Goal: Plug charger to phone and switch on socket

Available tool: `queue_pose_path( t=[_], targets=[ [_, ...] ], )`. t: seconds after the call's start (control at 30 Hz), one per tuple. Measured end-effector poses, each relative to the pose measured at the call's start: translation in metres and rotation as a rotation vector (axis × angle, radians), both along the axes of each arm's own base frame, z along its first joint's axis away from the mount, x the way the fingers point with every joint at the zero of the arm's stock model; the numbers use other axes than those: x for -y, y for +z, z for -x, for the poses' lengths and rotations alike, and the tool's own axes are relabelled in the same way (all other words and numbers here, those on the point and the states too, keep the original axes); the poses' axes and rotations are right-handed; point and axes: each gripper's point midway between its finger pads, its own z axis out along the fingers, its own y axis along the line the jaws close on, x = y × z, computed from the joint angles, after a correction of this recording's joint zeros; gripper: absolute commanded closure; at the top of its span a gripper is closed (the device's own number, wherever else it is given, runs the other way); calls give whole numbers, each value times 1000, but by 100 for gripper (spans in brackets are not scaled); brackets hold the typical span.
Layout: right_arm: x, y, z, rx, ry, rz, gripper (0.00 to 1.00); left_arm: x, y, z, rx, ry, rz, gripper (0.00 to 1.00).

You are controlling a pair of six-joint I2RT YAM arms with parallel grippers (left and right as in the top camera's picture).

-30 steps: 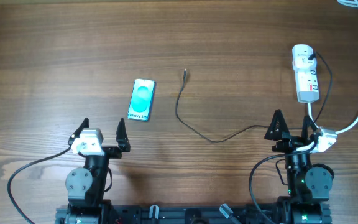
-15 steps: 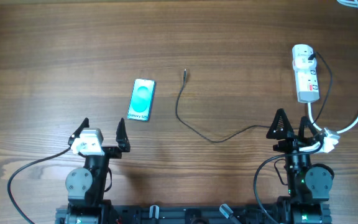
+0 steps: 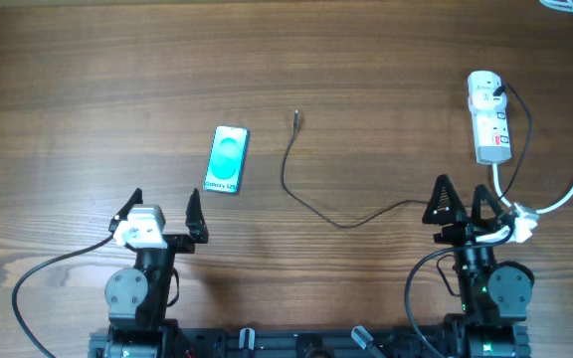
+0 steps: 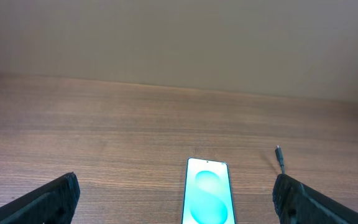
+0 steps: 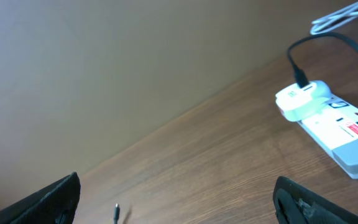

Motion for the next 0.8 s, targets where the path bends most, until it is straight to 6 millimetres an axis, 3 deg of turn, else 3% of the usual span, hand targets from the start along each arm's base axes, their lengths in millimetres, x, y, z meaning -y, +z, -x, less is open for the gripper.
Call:
queue_pose_path(
  t=[0.4, 0.7, 0.8],
  targets=[
    [-21, 8, 1, -11, 122, 69, 0, 0, 2, -2, -44, 9, 106, 0],
    [-37, 36, -9, -83, 228, 112, 0, 13, 74, -23, -82, -55, 133, 0],
    [-43, 37, -12, -157, 268, 121, 0, 20, 87, -33, -131, -85, 144, 0]
  ],
)
